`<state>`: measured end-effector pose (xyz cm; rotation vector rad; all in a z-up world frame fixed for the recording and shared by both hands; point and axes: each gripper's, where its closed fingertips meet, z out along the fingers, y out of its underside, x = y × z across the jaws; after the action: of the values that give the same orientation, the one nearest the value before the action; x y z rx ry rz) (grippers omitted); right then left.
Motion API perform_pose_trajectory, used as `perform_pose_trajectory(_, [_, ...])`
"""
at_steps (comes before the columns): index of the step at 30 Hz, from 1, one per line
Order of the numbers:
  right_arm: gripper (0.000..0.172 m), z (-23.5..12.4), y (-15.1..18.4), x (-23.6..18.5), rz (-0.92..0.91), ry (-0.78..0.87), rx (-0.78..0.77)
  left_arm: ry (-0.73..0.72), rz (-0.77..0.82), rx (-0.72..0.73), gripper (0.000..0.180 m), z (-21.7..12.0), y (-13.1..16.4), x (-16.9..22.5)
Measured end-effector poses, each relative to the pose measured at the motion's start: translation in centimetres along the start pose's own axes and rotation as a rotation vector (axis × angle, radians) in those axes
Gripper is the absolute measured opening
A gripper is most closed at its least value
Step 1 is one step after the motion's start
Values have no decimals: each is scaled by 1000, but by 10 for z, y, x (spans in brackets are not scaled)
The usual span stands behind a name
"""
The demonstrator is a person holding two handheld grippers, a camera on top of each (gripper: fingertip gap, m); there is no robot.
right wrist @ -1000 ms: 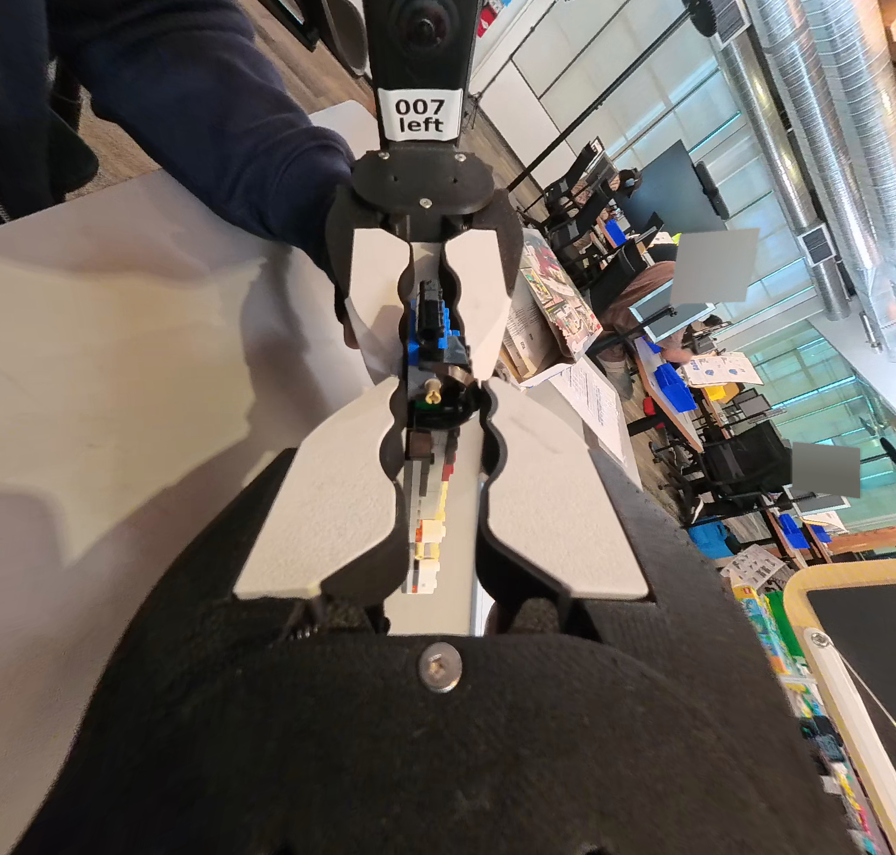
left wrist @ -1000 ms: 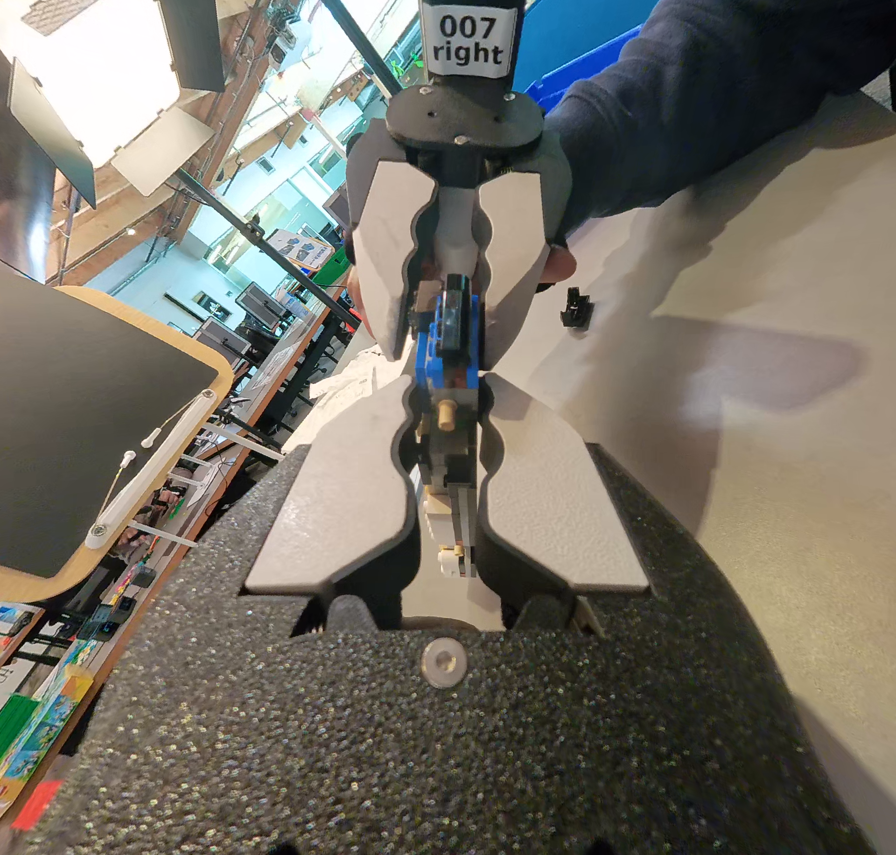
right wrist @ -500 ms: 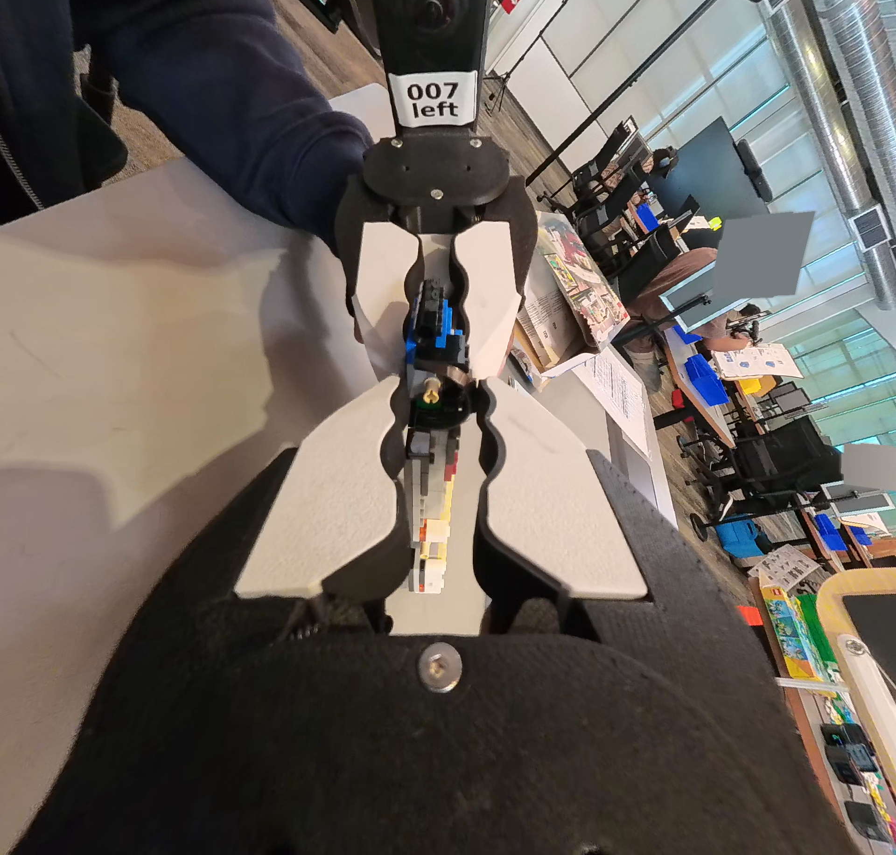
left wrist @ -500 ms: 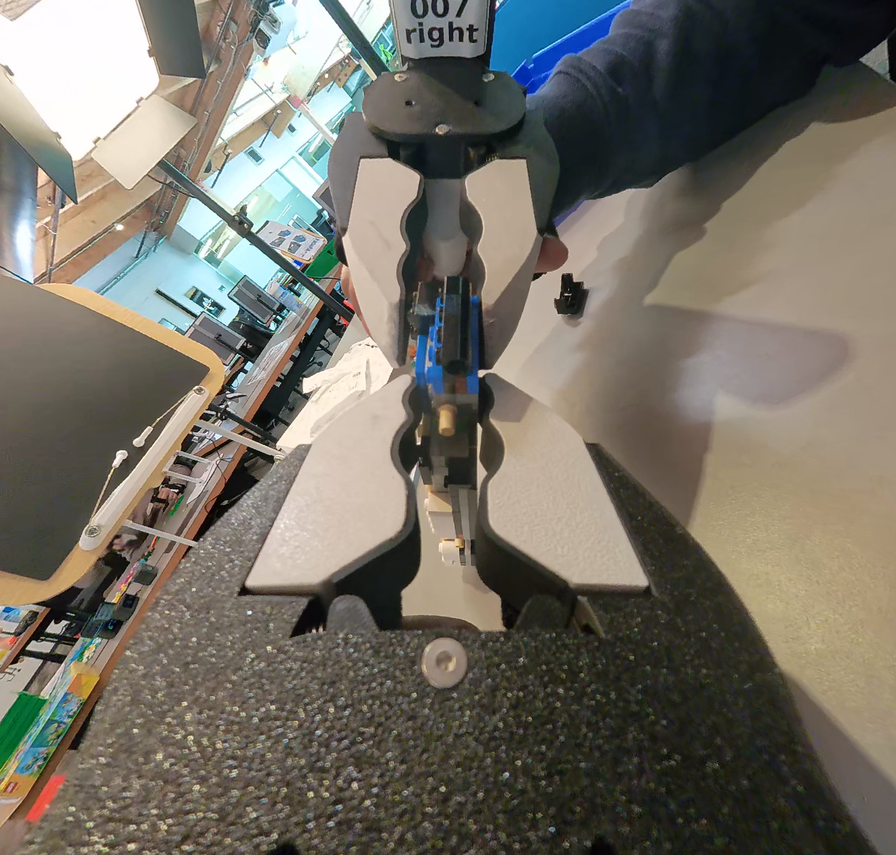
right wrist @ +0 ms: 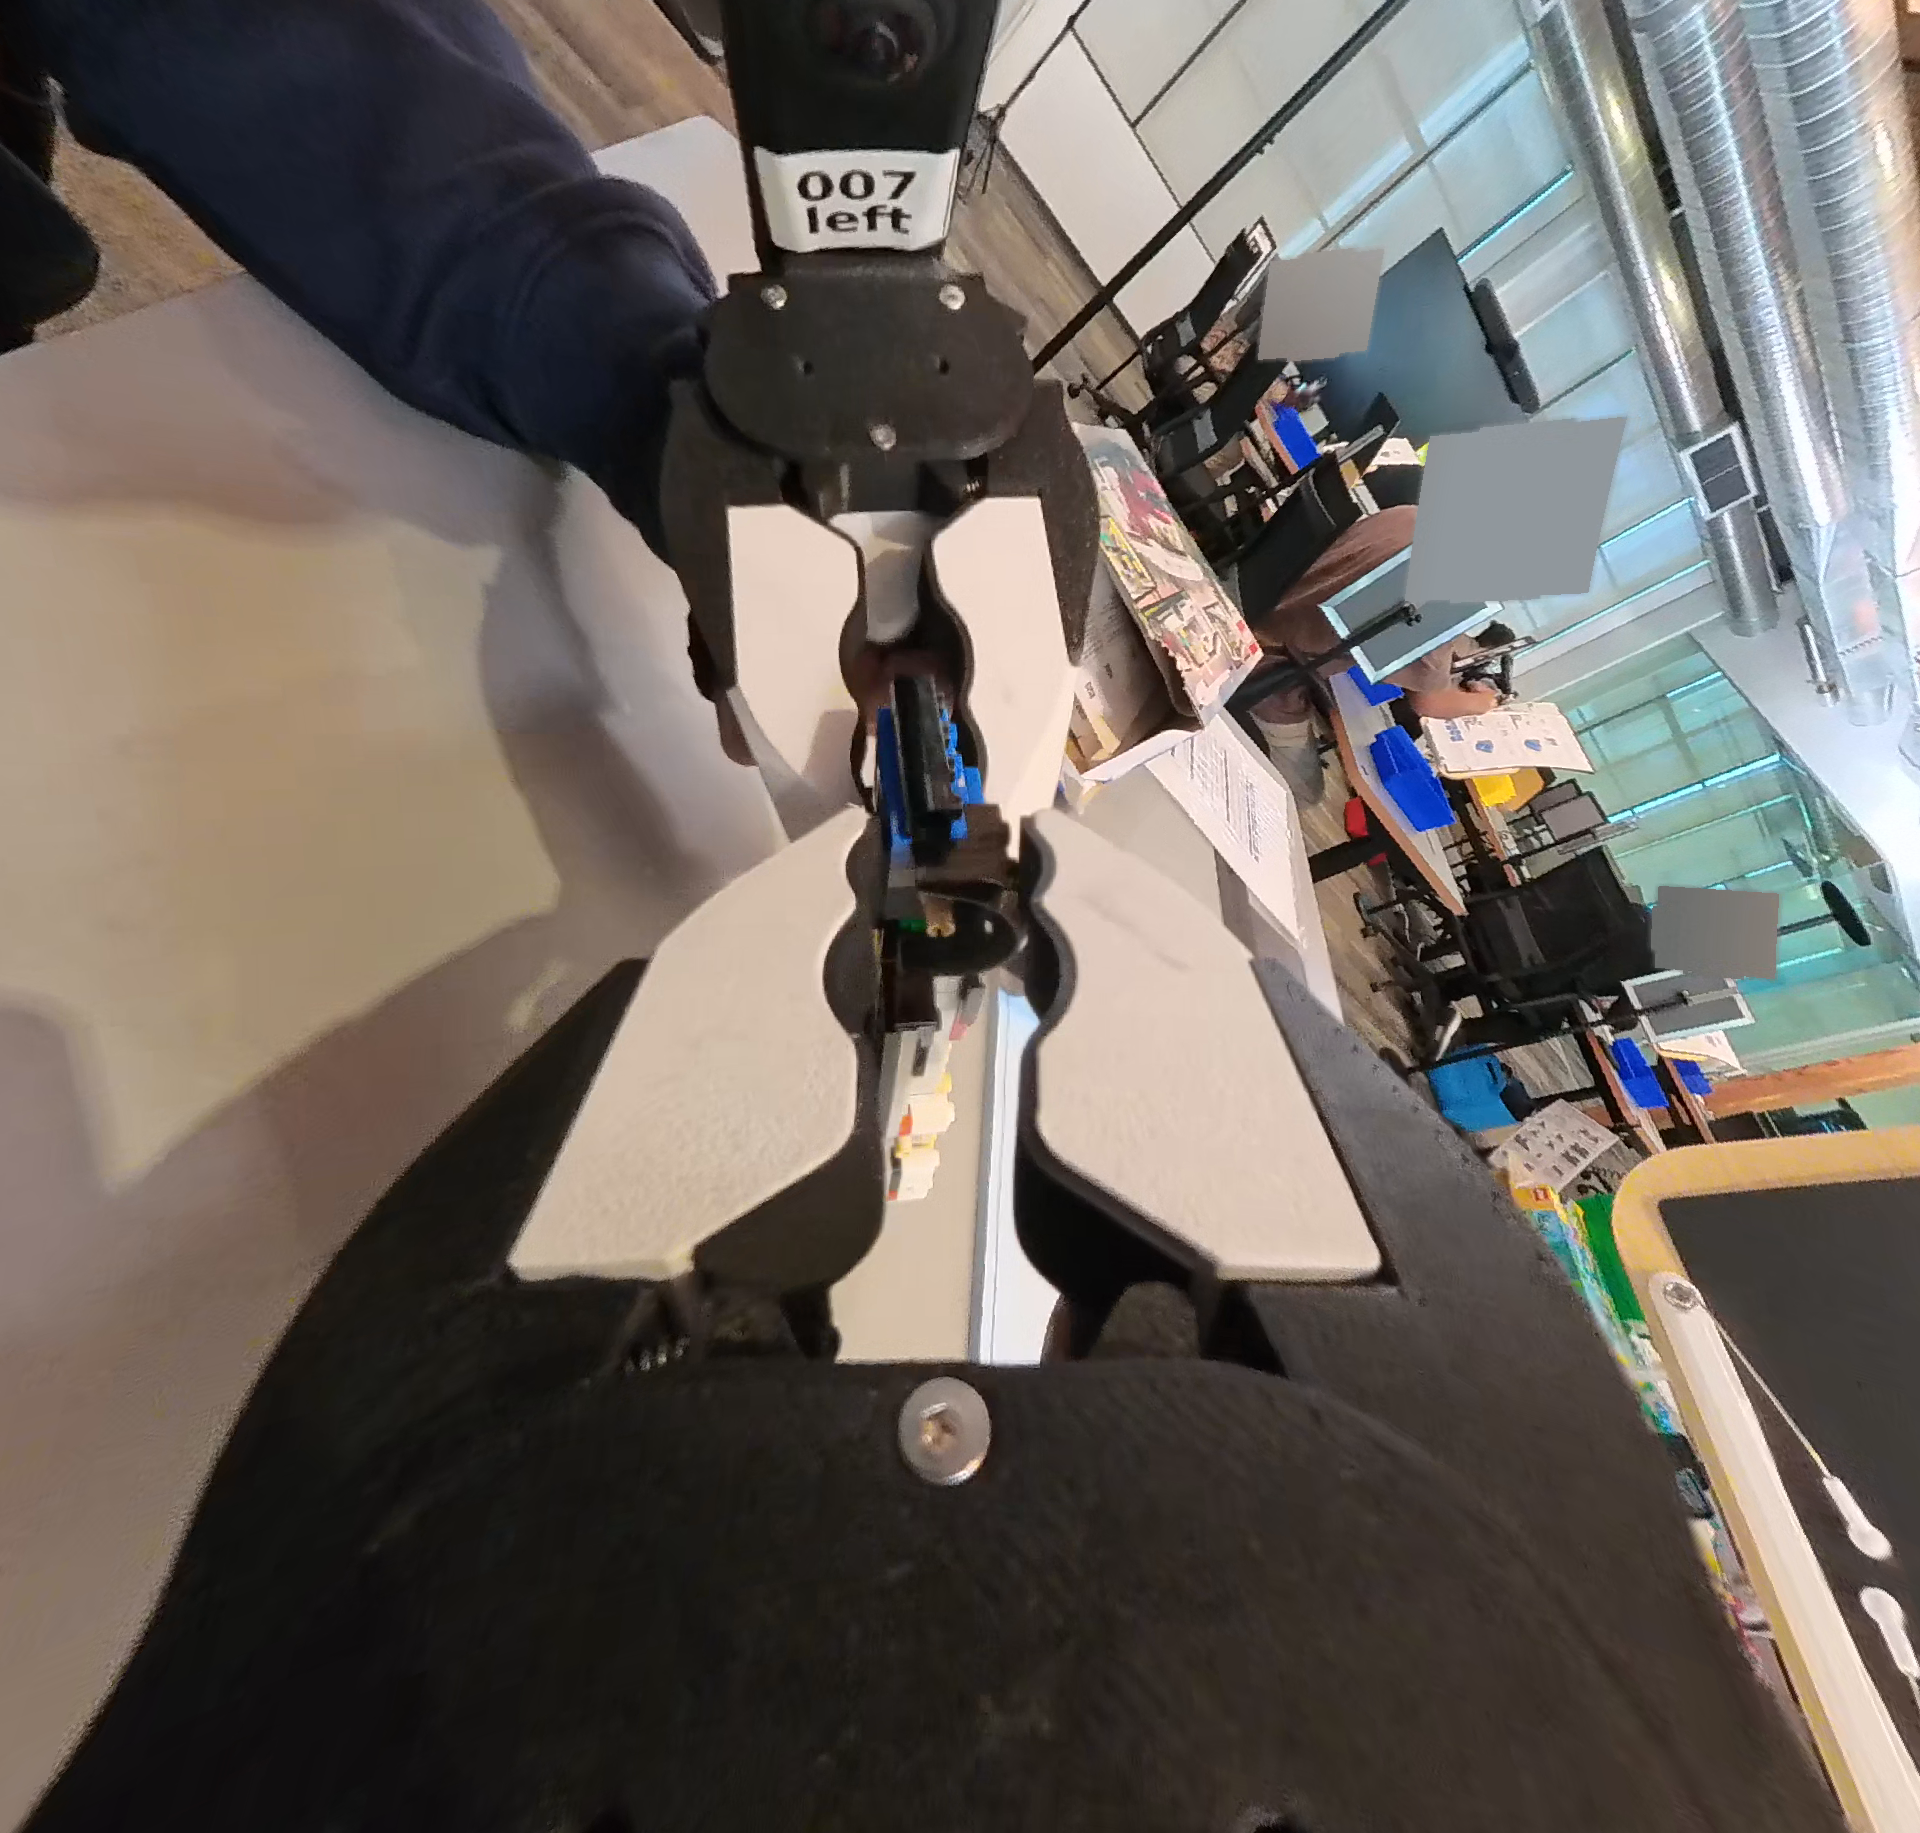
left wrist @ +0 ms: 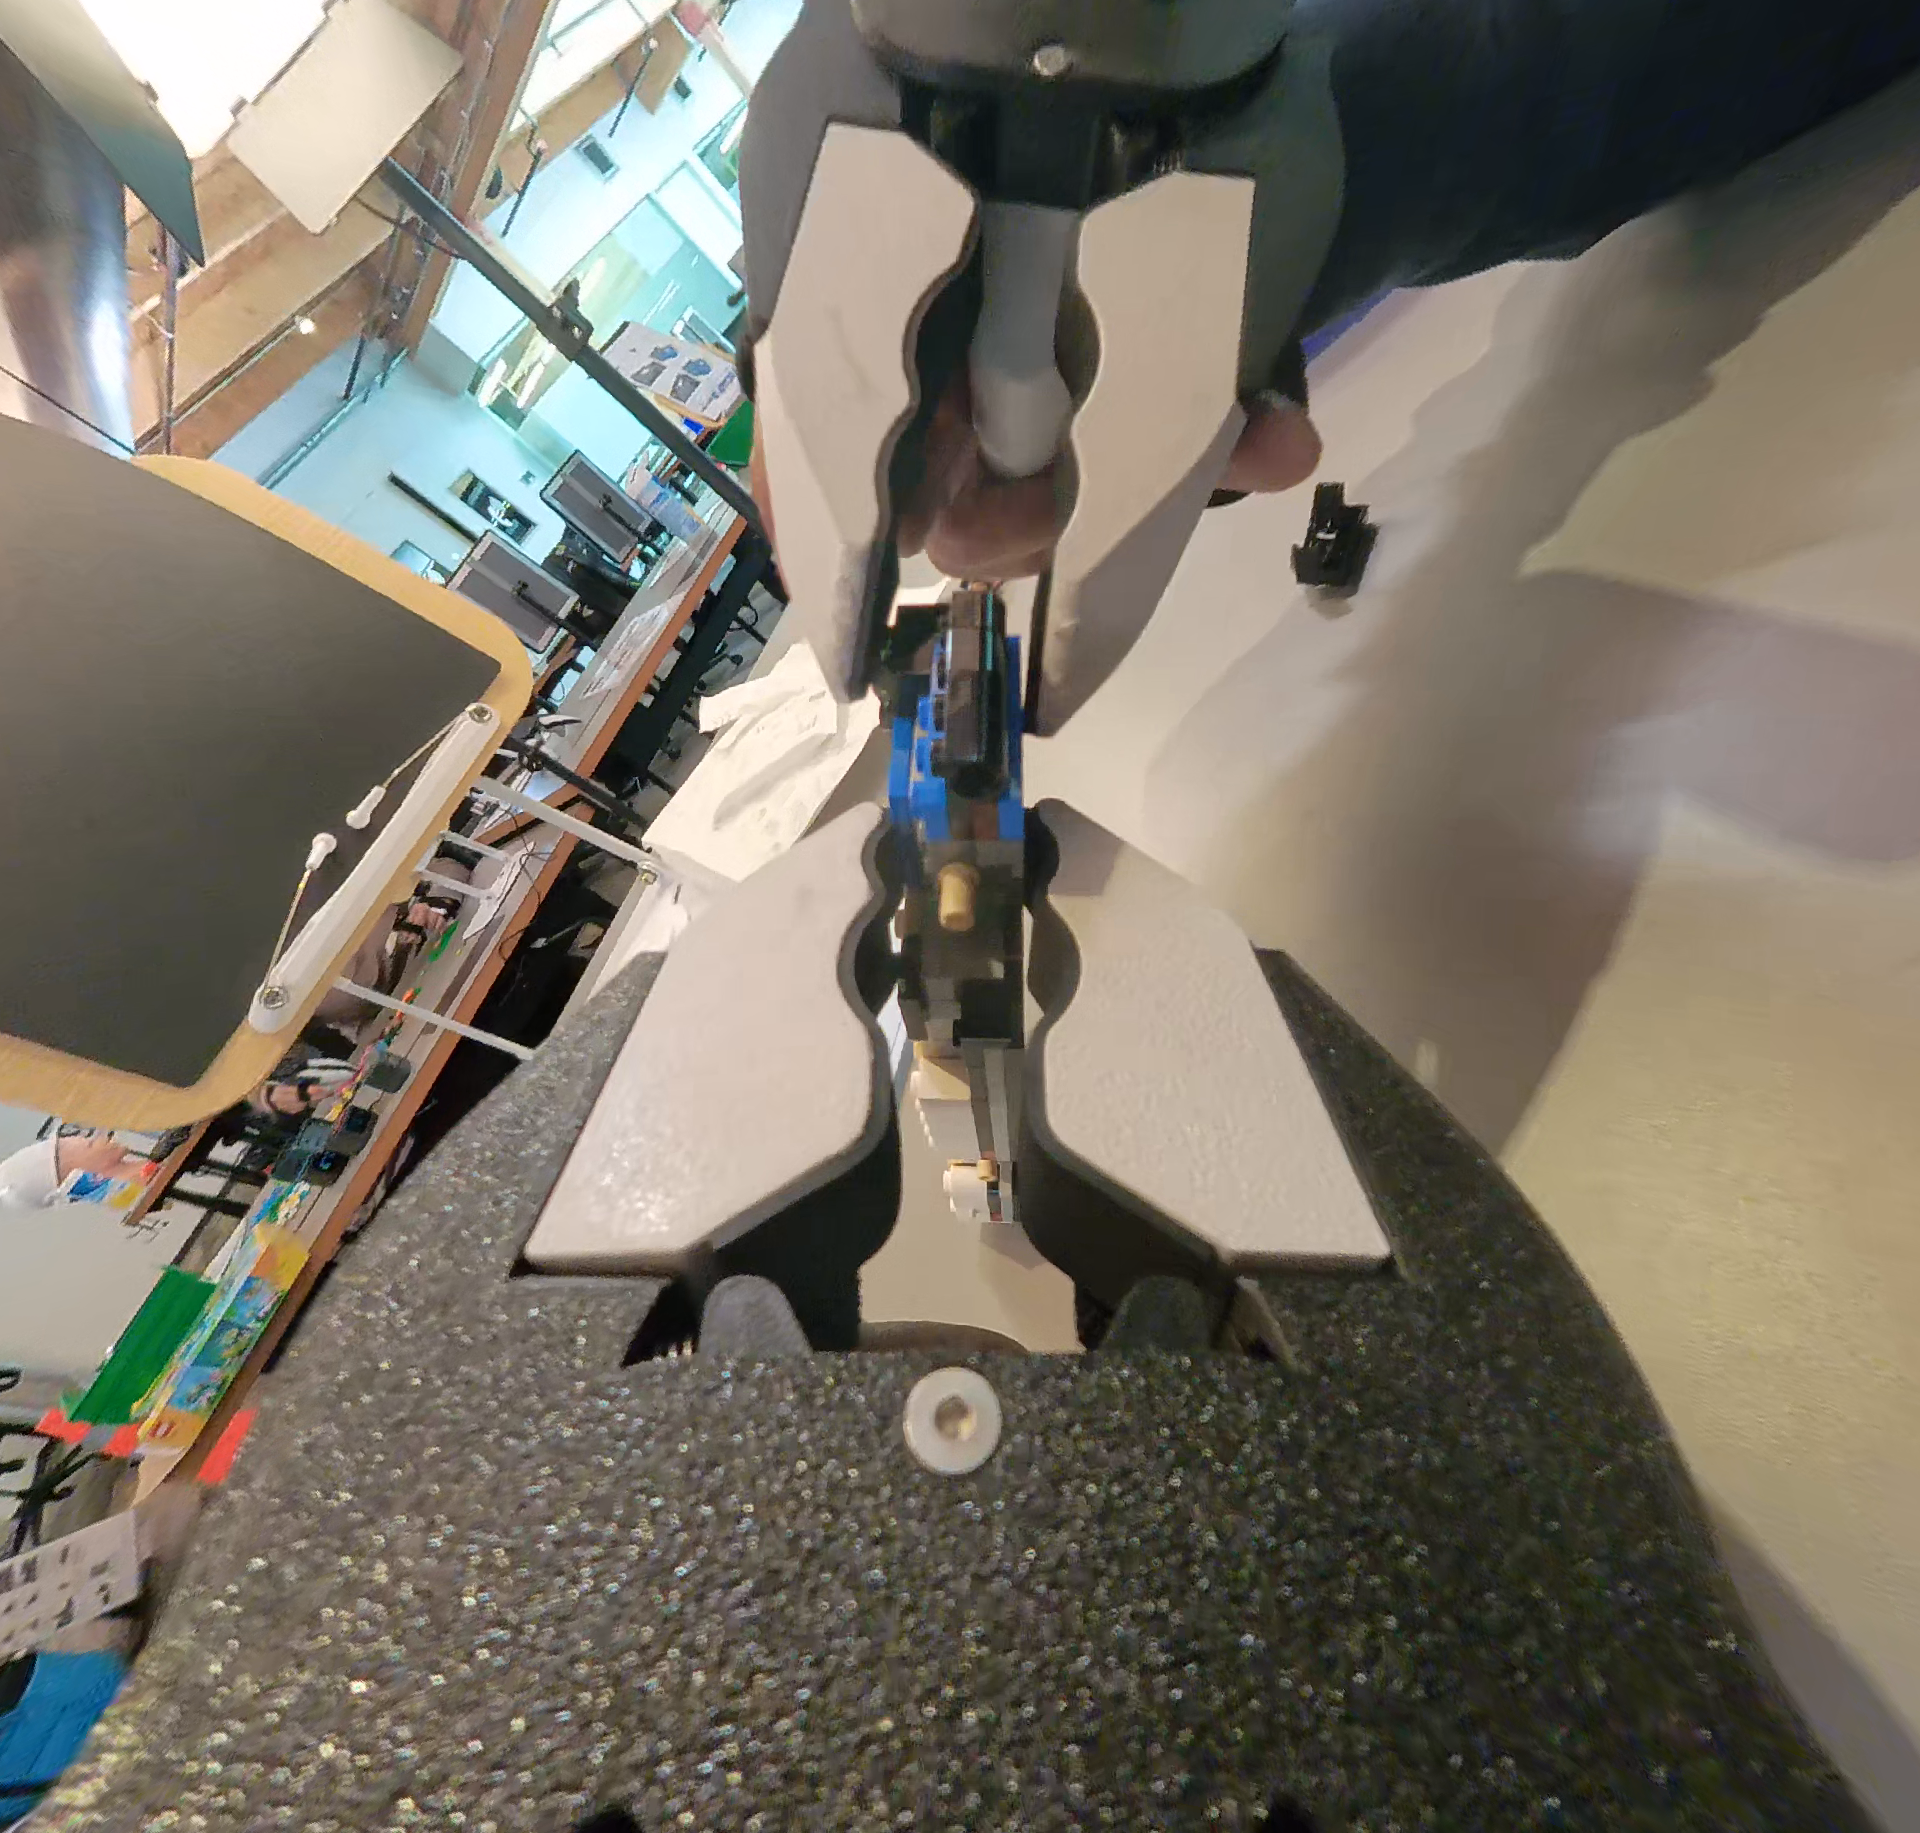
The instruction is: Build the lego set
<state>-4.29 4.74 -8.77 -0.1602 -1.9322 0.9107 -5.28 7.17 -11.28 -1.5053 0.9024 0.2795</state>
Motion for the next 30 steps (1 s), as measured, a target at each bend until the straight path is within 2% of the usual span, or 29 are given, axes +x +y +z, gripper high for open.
perform_pose_trajectory(11, [23, 2, 8, -3, -30, -35, -48, -9, 54, -61, 22, 3, 6, 1])
perform_pose_trajectory(22, [22, 1, 13, -7, -119, -64, -103, -41, 174, -133, 22, 5, 9, 1])
perform_pose_trajectory(26, [22, 3, 18, -5, -139, -27, -135, -76, 204, -153, 22, 6, 13, -2])
perform_pose_trajectory(30, [39, 1, 27, -2, -129, 19, -181, -103, 259, -143, 22, 5, 11, -2])
